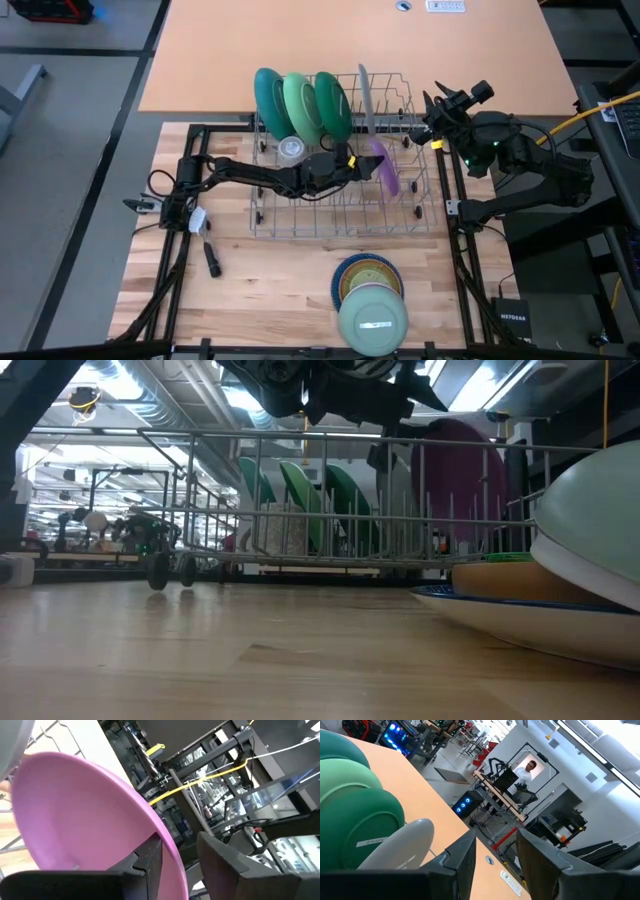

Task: Sort dishes
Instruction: Put the purple plate in the dish rack

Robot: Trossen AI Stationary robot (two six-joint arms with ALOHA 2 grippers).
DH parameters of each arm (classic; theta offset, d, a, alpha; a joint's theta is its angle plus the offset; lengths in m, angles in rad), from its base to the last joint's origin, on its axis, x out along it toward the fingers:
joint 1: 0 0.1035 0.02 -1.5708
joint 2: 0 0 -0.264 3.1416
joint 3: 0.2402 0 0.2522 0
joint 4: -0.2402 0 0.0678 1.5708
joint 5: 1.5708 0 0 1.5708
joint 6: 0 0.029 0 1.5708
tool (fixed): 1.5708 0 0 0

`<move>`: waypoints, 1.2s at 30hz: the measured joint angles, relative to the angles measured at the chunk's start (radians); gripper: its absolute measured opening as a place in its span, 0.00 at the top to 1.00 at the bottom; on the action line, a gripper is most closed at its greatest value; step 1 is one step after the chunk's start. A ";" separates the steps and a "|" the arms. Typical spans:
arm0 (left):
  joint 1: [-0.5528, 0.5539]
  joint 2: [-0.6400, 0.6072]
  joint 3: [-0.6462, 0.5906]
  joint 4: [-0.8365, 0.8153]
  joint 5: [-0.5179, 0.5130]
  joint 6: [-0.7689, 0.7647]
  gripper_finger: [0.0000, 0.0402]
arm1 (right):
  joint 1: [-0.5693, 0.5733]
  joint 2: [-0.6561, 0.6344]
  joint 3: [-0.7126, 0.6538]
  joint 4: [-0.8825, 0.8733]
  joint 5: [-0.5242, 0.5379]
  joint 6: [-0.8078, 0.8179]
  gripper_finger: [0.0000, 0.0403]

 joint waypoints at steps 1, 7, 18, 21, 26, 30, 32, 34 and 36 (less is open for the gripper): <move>0.000 0.000 0.000 -0.009 0.001 0.000 0.72 | 0.000 0.000 0.000 0.000 0.000 0.000 0.64; 0.000 0.000 0.000 -0.095 0.054 0.000 0.72 | 0.000 0.000 0.000 -0.009 0.000 0.000 0.64; -0.003 0.000 0.000 -0.121 0.067 0.032 0.72 | 0.000 0.000 0.000 -0.111 0.000 0.065 0.64; -0.002 0.000 0.000 -0.123 0.067 0.032 0.73 | 0.000 0.000 0.000 -0.122 0.000 0.072 0.64; -0.002 0.000 0.000 -0.126 0.067 0.031 0.81 | 0.000 0.000 0.000 -0.128 0.000 0.072 0.64; -0.001 0.000 0.000 -0.126 0.067 0.021 0.88 | 0.000 0.000 0.000 -0.128 0.000 0.072 0.64; -0.002 0.000 0.000 -0.125 0.067 0.018 0.90 | 0.000 0.000 0.000 -0.128 0.001 0.072 0.64; -0.002 0.000 0.000 -0.123 0.067 -0.006 0.92 | 0.000 -0.002 0.000 -0.127 0.001 0.071 0.64; -0.002 0.000 0.000 -0.122 0.067 -0.033 0.95 | 0.000 -0.002 0.000 -0.127 0.001 0.071 0.64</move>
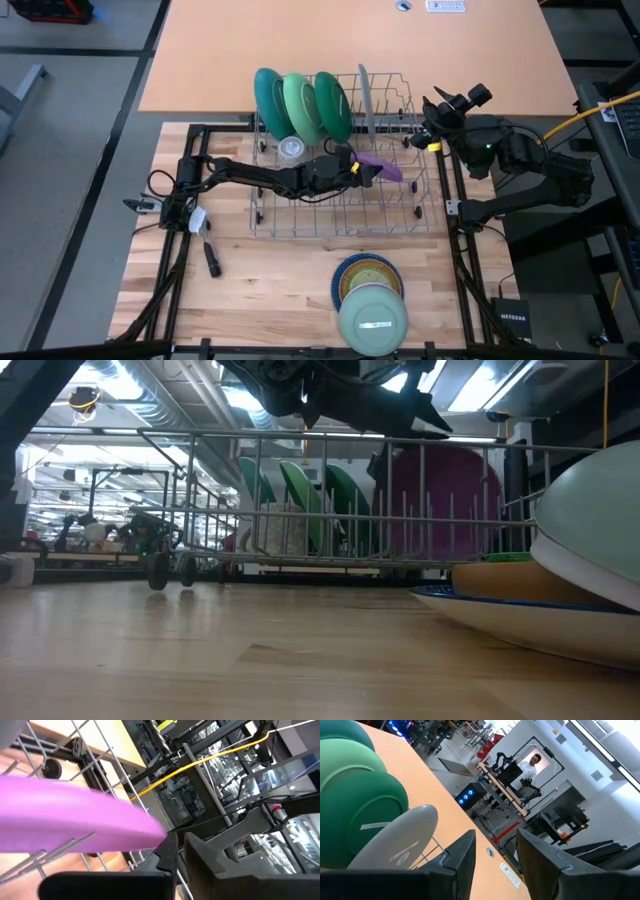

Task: Sort dishes
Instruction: Put the purple plate in the dish rack

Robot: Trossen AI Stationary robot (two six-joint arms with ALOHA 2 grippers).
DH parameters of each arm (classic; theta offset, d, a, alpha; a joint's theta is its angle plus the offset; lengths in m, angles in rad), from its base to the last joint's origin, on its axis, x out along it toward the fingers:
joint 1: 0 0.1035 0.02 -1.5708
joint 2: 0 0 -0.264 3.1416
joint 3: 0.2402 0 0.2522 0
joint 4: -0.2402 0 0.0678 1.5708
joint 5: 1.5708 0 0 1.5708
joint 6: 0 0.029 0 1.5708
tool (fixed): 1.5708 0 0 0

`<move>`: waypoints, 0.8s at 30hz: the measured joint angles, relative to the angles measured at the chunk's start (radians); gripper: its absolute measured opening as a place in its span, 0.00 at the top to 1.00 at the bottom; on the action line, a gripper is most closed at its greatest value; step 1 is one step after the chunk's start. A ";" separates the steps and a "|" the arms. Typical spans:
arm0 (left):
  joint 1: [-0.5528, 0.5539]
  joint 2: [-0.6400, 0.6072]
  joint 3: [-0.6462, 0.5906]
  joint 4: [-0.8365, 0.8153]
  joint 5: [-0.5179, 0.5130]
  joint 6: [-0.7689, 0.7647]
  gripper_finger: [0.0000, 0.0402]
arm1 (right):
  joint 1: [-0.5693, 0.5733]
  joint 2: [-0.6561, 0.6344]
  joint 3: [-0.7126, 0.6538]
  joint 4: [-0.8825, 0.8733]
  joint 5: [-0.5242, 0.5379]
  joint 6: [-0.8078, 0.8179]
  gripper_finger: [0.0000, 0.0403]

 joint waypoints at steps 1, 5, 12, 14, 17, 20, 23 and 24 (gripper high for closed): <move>0.000 0.000 0.000 -0.001 0.000 -0.004 0.95 | 0.000 0.000 0.000 -0.001 0.000 0.000 0.64; 0.000 0.000 0.000 -0.001 0.000 0.004 0.99 | 0.000 0.000 0.000 -0.050 0.000 0.024 0.64; 0.000 0.000 0.000 0.010 0.054 0.011 1.00 | -0.006 0.000 0.000 -0.370 -0.193 0.267 0.64; 0.001 0.000 0.000 0.011 0.091 0.031 1.00 | -0.023 0.000 0.000 -0.427 -0.289 0.325 0.64; 0.000 0.000 0.000 0.010 0.121 0.055 1.00 | -0.050 0.000 0.000 -0.474 -0.344 0.368 0.64; 0.000 0.000 0.000 0.008 0.124 0.072 1.00 | -0.087 0.001 0.000 -0.498 -0.389 0.398 0.64; 0.000 0.000 0.000 0.007 0.125 0.093 1.00 | -0.126 0.004 0.000 -0.532 -0.503 0.442 0.64; 0.000 0.000 0.000 0.007 0.124 0.101 1.00 | -0.139 0.008 0.000 -0.541 -0.534 0.448 0.64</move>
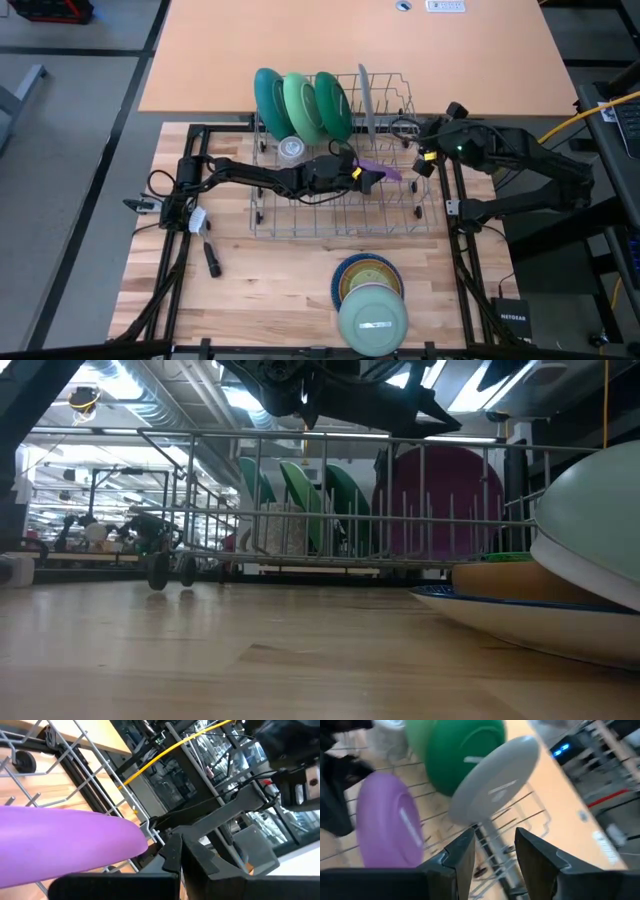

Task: Sort dishes
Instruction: Put the purple plate in the dish rack

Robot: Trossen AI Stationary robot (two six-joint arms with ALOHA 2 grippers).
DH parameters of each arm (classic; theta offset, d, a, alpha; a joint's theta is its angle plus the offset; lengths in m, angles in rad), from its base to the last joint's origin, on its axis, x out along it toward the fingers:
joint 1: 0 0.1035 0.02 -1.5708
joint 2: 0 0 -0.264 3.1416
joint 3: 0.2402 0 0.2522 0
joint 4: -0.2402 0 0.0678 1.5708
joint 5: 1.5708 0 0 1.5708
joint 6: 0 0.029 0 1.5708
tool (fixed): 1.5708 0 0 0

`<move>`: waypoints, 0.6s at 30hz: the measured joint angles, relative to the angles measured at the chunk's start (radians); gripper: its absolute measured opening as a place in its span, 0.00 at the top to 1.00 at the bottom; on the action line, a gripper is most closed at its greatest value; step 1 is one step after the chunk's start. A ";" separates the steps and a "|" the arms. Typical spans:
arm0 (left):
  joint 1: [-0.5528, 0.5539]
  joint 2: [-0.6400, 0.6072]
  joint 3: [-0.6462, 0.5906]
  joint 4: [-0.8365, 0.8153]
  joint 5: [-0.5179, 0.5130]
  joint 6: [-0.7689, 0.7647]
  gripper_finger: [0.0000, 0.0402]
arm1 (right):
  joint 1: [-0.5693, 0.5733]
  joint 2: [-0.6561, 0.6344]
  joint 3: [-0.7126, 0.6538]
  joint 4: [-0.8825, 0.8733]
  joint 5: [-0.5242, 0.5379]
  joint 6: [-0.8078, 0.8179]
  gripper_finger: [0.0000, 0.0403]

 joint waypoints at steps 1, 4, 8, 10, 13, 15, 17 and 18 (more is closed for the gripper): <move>0.000 0.000 0.000 0.000 0.000 0.013 1.00 | -0.013 0.003 0.000 -0.007 -0.021 0.008 0.64; 0.000 0.000 0.000 -0.001 0.024 0.053 1.00 | -0.048 0.017 0.000 -0.016 -0.033 0.031 0.64; 0.000 0.000 0.000 -0.002 0.074 0.129 1.00 | -0.097 0.047 0.000 -0.014 -0.097 0.034 0.64; 0.000 0.000 0.000 -0.003 0.101 0.164 1.00 | -0.130 0.065 0.000 -0.014 -0.167 0.032 0.64; 0.000 0.000 0.000 -0.011 0.129 0.211 1.00 | -0.182 0.093 0.000 -0.012 -0.251 0.023 0.64; 0.000 0.000 0.000 -0.015 0.137 0.254 1.00 | -0.215 0.118 0.000 -0.012 -0.272 0.017 0.64; 0.001 0.000 0.000 -0.032 0.138 0.290 1.00 | -0.247 0.145 0.000 -0.011 -0.278 0.000 0.64; 0.001 0.000 0.000 -0.047 0.138 0.309 1.00 | -0.262 0.159 0.000 -0.012 -0.279 -0.006 0.64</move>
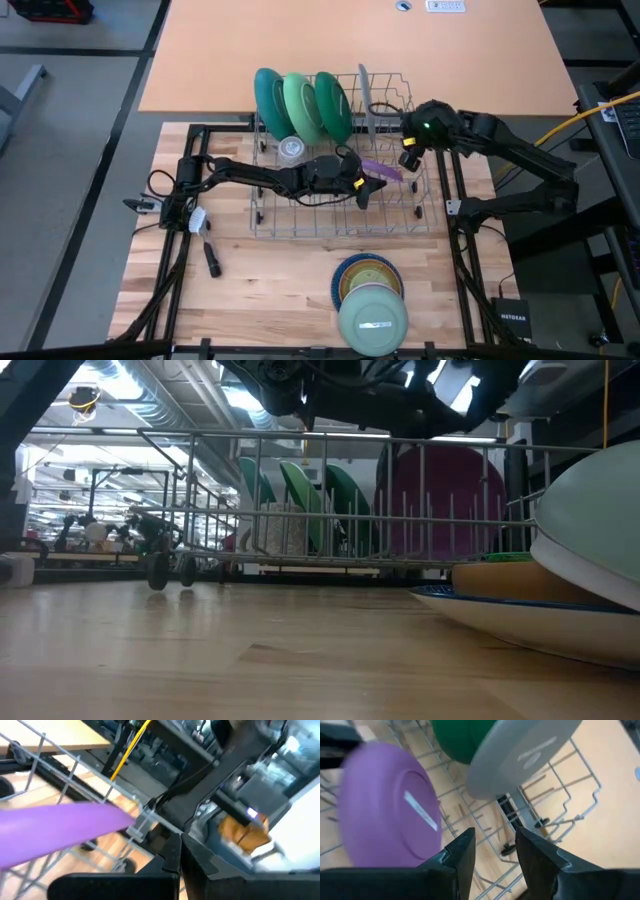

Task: Sort dishes
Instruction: Put the purple plate in the dish rack

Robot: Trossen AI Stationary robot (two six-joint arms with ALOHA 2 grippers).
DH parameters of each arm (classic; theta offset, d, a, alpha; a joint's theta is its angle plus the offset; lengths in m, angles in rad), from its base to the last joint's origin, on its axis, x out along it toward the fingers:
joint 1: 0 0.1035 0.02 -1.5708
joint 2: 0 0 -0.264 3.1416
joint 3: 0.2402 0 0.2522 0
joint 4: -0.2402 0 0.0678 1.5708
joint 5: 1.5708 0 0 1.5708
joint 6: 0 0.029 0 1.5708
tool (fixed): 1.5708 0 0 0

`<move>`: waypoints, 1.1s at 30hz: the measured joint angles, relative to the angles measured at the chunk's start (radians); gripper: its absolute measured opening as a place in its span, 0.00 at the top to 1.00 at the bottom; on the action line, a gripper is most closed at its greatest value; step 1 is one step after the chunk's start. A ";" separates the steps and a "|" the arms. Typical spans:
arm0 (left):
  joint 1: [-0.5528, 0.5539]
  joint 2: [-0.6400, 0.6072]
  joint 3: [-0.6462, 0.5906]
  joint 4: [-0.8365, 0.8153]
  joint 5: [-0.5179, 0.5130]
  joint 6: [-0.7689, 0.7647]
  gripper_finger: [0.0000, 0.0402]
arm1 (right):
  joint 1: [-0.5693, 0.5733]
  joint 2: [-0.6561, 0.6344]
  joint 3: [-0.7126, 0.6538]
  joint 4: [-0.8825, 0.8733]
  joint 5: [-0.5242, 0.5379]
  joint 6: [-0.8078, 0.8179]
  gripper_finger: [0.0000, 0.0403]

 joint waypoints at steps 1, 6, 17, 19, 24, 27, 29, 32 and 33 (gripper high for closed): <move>0.000 0.000 0.000 -0.017 0.000 0.015 1.00 | -0.014 0.015 0.000 0.000 -0.001 -0.004 0.64; 0.007 0.000 0.000 -0.107 -0.002 0.025 1.00 | -0.084 0.085 0.000 -0.005 -0.152 -0.029 0.64; 0.027 0.000 0.000 -0.142 -0.120 0.087 1.00 | -0.101 0.149 -0.001 -0.091 -0.259 -0.025 0.64; 0.031 0.000 0.000 -0.141 -0.123 0.097 1.00 | -0.101 0.147 -0.001 -0.106 -0.289 -0.024 0.64; 0.033 0.000 0.000 -0.142 -0.132 0.103 1.00 | -0.101 0.148 -0.001 -0.111 -0.390 0.003 0.64; 0.032 0.000 0.000 -0.141 -0.148 0.126 1.00 | -0.101 0.148 -0.001 -0.111 -0.392 0.009 0.64; 0.033 0.000 0.000 -0.142 -0.151 0.131 1.00 | -0.101 0.148 -0.001 -0.110 -0.392 0.015 0.64; 0.033 0.000 0.000 -0.142 -0.151 0.133 1.00 | -0.101 0.148 -0.001 -0.097 -0.387 0.026 0.64; 0.033 0.000 0.000 -0.142 -0.151 0.136 1.00 | -0.101 0.148 -0.001 -0.093 -0.383 0.026 0.64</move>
